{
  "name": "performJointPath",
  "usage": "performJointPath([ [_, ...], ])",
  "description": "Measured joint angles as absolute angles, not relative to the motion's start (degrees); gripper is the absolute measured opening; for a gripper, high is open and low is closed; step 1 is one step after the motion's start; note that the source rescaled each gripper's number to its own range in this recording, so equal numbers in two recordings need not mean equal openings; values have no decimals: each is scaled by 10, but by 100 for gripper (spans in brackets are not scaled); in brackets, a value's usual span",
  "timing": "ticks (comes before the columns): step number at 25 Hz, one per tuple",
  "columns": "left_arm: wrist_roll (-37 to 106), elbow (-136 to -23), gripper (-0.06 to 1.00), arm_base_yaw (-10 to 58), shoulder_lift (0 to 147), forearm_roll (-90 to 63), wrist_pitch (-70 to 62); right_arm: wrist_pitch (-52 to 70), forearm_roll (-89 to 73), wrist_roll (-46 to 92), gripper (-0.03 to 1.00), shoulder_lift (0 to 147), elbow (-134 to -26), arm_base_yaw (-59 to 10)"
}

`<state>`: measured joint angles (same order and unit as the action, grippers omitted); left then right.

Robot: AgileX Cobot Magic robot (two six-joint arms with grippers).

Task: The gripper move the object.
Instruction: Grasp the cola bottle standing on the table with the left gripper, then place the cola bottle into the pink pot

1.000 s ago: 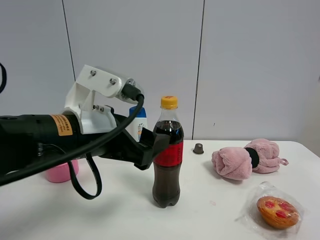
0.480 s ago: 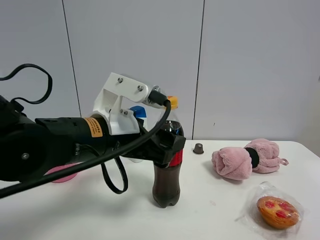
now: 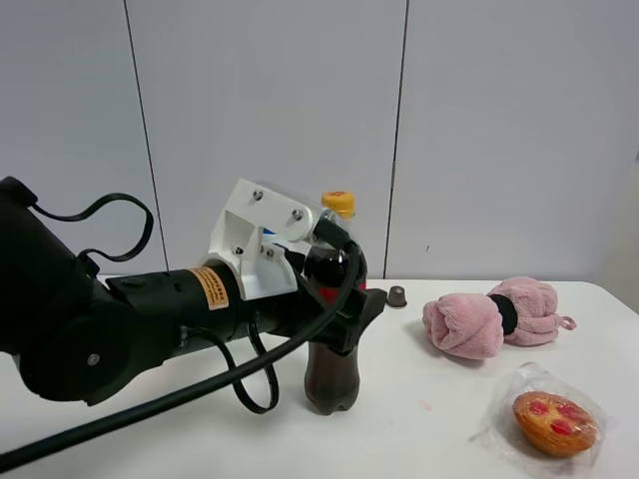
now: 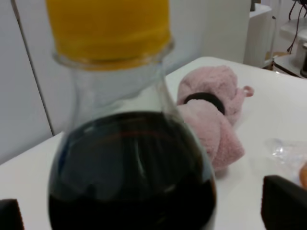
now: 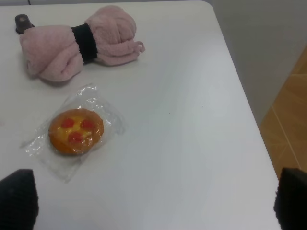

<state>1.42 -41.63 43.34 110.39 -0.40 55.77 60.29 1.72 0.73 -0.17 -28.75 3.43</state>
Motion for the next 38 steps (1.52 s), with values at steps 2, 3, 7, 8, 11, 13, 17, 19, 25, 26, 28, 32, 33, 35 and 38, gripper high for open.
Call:
performJointPath([
  [2,0,-416,100,433,1114,0,572,603,17,7,100,-2,-288,34],
  [3,0,-416,100,433,1119,0,579,603,17,7,100,-2,-288,34],
  [7,-15,-423,100,433,1134,0,598,603,17,7,100,-2,-288,34],
  [8,-16,-428,100,433,1138,0,601,603,17,7,100,-2,-288,34],
  [11,-16,-448,100,433,1150,4,602,603,17,7,100,-2,-288,34],
  [13,-16,-464,100,433,1158,9,602,603,17,7,100,-2,-288,34],
  [17,-16,-490,100,433,1177,13,602,603,17,7,100,-2,-288,34],
  [19,-16,-498,100,433,1184,13,602,603,17,7,100,-2,-288,34],
  [25,-16,-503,91,433,1194,15,602,603,17,7,100,-2,-288,34],
  [26,-16,-503,77,433,1194,15,602,603,17,7,100,-2,-288,34],
  [28,-16,-503,32,431,1194,17,602,603,17,7,100,-2,-288,34],
  [32,-16,-503,1,430,1194,17,602,603,17,7,100,-2,-288,34],
  [33,-16,-503,1,430,1194,17,602,603,17,7,100,-2,-288,34],
  [35,-16,-503,1,430,1194,16,602,603,17,7,100,-2,-288,34],
  [38,-17,-503,1,430,1194,15,602,603,17,7,100,-2,-288,34],
])
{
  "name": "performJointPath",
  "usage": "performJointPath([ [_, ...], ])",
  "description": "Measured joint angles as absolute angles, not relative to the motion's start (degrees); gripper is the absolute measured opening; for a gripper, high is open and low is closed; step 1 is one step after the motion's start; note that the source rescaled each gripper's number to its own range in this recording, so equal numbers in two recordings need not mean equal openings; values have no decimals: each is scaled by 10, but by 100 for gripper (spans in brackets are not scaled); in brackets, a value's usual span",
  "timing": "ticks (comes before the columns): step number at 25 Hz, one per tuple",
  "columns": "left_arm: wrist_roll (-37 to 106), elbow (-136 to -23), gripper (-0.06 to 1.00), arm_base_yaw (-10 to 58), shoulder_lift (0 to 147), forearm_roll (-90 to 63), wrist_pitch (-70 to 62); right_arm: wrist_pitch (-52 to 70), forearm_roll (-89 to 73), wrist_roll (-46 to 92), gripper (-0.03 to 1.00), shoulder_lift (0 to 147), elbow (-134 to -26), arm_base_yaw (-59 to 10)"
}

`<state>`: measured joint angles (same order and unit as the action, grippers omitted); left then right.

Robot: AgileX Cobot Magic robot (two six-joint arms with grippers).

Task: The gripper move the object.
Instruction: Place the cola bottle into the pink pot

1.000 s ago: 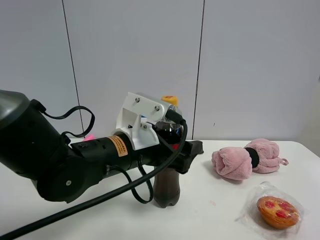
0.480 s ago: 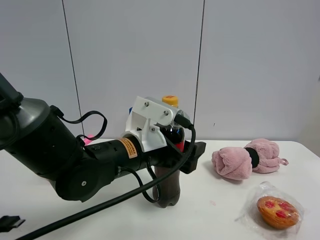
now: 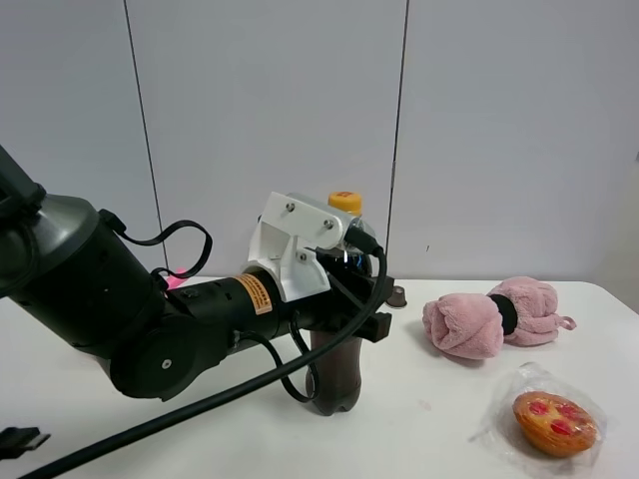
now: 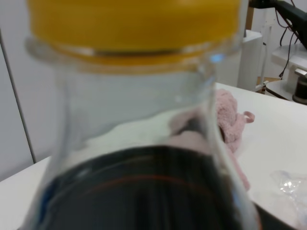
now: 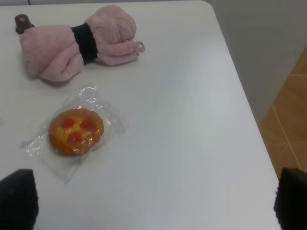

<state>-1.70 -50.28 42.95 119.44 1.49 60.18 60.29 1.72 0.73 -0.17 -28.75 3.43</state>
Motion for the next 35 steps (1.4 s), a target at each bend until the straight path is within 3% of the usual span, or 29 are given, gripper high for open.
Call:
performJointPath([
  [5,-60,-501,1,430,1156,16,537,603,17,7,100,-2,-288,34],
  [14,-88,-500,1,401,954,24,377,603,17,7,100,-2,-288,34],
  [21,-88,-500,1,317,829,43,239,603,17,7,100,-2,-288,34],
  [35,-88,-500,1,117,750,110,198,603,17,7,100,-2,-288,34],
])
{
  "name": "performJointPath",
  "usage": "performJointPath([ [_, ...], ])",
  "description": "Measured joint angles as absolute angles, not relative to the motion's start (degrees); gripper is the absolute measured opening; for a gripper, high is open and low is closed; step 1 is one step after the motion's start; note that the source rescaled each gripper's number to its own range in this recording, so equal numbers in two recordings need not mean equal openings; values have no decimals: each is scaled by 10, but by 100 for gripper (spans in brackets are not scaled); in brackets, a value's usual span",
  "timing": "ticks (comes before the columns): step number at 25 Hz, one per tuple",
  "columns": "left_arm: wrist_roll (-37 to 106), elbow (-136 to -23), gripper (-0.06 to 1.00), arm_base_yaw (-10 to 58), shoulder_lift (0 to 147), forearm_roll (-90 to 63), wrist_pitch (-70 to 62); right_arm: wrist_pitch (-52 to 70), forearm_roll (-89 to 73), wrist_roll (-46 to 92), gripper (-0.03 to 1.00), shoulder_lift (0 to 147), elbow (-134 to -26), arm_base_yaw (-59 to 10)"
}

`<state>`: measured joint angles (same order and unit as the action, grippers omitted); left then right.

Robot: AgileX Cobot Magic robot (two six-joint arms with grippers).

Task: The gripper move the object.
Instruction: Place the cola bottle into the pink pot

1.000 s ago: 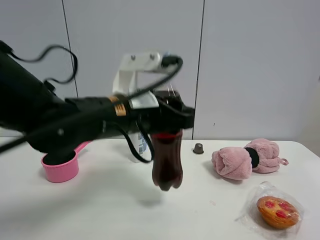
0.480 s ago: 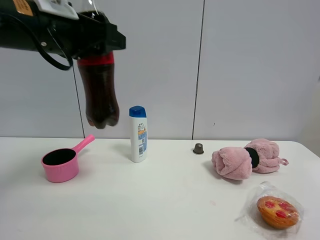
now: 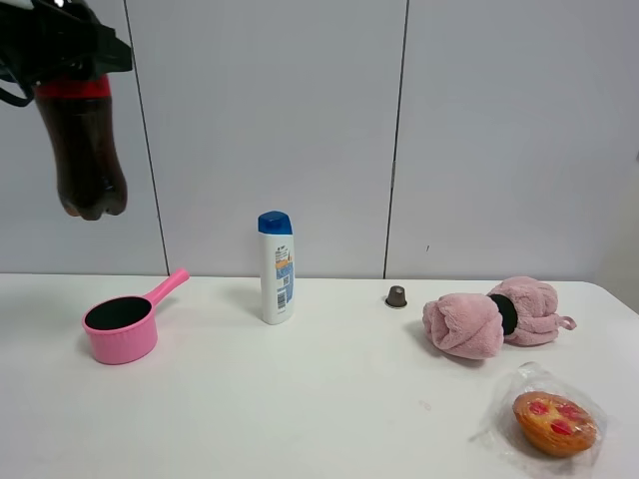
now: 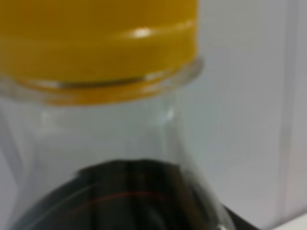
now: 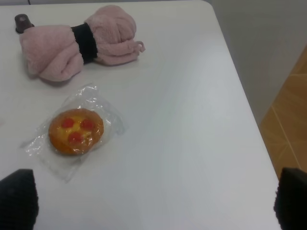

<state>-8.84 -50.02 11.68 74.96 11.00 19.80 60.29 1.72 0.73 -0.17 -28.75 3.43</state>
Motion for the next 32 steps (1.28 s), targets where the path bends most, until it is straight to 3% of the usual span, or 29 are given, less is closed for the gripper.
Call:
performJointPath([
  [10,-88,-500,1,-7,776,110,230,603,17,7,100,-2,-288,34],
  [32,-146,-500,1,28,931,127,363,603,17,7,100,-2,-288,34],
])
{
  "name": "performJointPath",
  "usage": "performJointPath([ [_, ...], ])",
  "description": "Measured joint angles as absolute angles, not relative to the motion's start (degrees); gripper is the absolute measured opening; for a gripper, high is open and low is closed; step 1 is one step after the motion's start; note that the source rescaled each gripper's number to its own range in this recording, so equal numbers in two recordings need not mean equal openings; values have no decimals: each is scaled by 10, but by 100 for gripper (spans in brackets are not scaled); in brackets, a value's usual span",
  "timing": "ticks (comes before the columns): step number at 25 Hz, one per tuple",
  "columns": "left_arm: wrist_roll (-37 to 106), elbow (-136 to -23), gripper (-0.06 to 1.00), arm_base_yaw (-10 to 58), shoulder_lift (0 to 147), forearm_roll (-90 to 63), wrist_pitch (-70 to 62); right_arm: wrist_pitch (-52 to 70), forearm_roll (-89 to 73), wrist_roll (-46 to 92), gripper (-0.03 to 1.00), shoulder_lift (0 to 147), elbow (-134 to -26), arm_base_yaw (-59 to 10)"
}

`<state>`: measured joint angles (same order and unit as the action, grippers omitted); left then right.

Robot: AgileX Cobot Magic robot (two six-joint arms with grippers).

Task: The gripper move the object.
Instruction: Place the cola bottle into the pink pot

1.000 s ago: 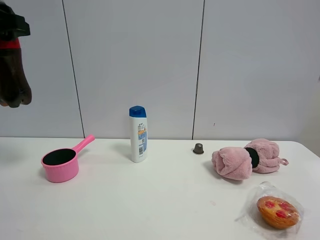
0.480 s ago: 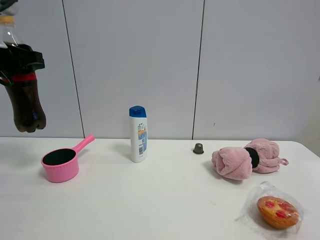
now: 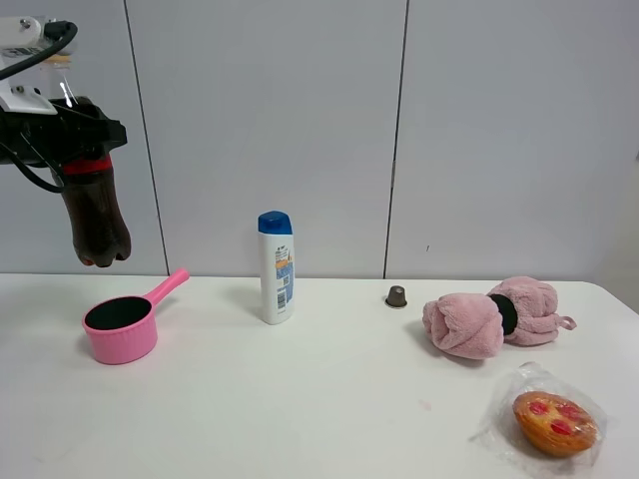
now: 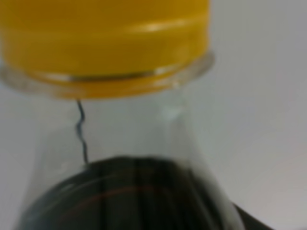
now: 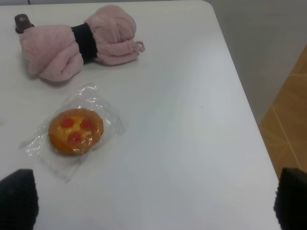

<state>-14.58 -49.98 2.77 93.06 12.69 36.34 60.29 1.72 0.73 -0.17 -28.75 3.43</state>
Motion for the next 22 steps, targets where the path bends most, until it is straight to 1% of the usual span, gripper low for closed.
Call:
performJointPath([
  [6,-146,-500,1,28,938,127,366,603,17,7,100,-2,-288,34],
  [11,-146,-500,1,28,971,127,372,603,17,7,100,-2,-288,34],
  [17,-146,-500,1,28,1009,127,420,603,17,7,100,-2,-288,34],
  [22,-146,-500,1,28,1018,127,422,603,17,7,100,-2,-288,34],
])
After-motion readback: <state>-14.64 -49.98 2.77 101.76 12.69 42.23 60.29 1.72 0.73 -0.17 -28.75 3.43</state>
